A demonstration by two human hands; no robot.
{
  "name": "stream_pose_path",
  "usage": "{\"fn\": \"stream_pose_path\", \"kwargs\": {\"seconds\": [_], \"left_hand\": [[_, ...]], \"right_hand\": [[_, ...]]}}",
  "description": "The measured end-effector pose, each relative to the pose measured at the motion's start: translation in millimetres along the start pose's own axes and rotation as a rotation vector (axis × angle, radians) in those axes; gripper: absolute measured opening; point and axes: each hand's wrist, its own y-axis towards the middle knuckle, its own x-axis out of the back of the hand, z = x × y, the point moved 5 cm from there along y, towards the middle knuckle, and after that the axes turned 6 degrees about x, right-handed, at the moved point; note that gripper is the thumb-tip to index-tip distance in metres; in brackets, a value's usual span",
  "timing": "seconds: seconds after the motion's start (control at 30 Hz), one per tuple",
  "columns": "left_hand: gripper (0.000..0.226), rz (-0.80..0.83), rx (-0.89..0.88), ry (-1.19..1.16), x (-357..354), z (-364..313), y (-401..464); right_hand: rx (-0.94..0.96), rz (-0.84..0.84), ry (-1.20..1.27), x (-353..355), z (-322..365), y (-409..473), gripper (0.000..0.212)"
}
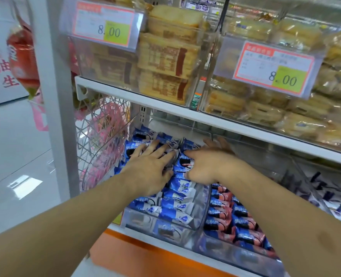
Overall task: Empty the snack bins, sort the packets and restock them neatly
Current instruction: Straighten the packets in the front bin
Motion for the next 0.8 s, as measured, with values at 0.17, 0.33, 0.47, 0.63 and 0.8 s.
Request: {"fn": "stream_pose_path", "kwargs": {"seconds": [0.17, 0.33, 0.47, 0.63, 0.8], "left_hand": [[0.063, 0.014, 0.002, -0.044, 5, 1, -1], [0.059, -0.103, 0.028, -0.313, 29, -19, -26], [0.056, -0.150, -0.094, -0.471, 54, -67, -60], [0.050, -0.034, -0.304, -0.359, 49, -146, -81], [0.047, -0.046, -0.325, -0.025, 16, -175, -73]], "right_hand": [[0.066, -0.099, 0.142, 2, -2, -4, 0.072], [0.100, -0.391, 0.564, 2, -35, -74, 0.057], [-0.043, -0.395, 0.631, -41, -84, -146, 0.052], [-0.138, -0.124, 0.681, -106, -108, -169, 0.054], [-0.116, -0.019, 0.629, -138, -116, -158, 0.066]]}}
